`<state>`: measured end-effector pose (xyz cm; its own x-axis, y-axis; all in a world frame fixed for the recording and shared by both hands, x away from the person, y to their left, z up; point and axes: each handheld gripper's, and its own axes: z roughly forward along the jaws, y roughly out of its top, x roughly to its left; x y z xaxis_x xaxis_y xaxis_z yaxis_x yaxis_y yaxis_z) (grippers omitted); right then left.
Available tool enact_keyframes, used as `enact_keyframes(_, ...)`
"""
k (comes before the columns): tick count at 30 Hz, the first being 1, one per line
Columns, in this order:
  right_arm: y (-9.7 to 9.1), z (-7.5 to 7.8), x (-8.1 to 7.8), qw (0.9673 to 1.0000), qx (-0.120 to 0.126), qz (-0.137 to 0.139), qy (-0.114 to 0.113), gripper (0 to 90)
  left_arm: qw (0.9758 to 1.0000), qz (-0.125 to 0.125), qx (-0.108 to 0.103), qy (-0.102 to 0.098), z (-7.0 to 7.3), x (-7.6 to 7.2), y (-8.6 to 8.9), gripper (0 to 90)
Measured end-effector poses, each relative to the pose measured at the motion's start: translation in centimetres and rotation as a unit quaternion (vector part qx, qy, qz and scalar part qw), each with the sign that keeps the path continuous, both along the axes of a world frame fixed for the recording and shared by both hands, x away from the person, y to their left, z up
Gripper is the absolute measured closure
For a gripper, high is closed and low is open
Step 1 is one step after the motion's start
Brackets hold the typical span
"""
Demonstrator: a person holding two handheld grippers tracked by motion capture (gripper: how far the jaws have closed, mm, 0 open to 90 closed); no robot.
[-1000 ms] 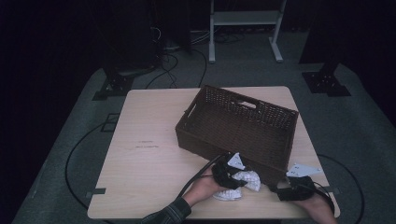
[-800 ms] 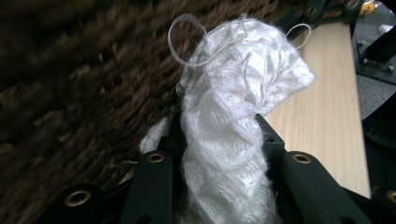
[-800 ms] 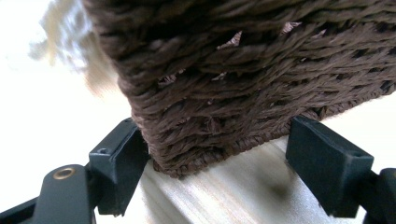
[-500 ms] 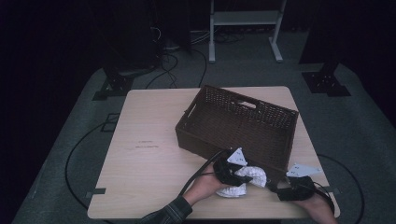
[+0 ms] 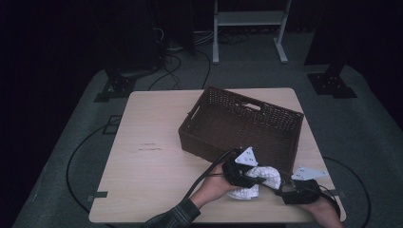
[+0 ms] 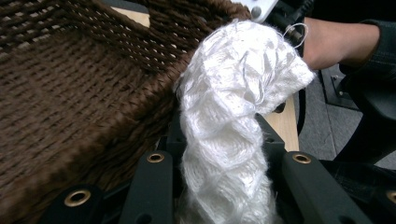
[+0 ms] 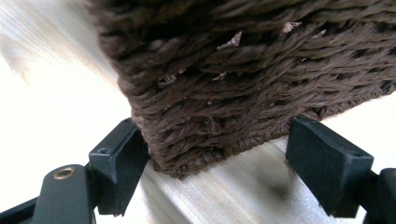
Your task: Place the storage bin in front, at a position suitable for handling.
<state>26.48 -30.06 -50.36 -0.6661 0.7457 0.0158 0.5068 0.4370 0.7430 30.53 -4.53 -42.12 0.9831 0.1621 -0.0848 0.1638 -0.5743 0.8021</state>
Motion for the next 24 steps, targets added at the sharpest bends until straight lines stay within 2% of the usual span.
enact_keyframes(11, 0.0, 0.0, 0.0, 1.0, 0.0, -0.001, 0.0, 20.9, 0.9991, -0.009, 0.039, 0.013, -2.8, -0.1, -1.5, 66.6)
enact_keyframes(17, 0.0, 0.0, 0.0, 1.0, 0.0, 0.0, 0.0, 20.8, 0.9981, -0.009, 0.057, 0.019, -4.1, 0.0, -1.7, 66.6)
enact_keyframes(20, 0.0, 0.0, 0.0, 1.0, 0.001, -0.001, 0.0, 20.9, 0.9979, -0.006, 0.06, 0.026, -4.6, 0.0, -1.7, 66.6)
enact_keyframes(24, 0.0, 0.0, 0.0, 1.0, 0.0, 0.0, 0.0, 20.9, 0.9967, -0.008, 0.077, 0.025, -5.5, 0.0, -1.8, 66.6)
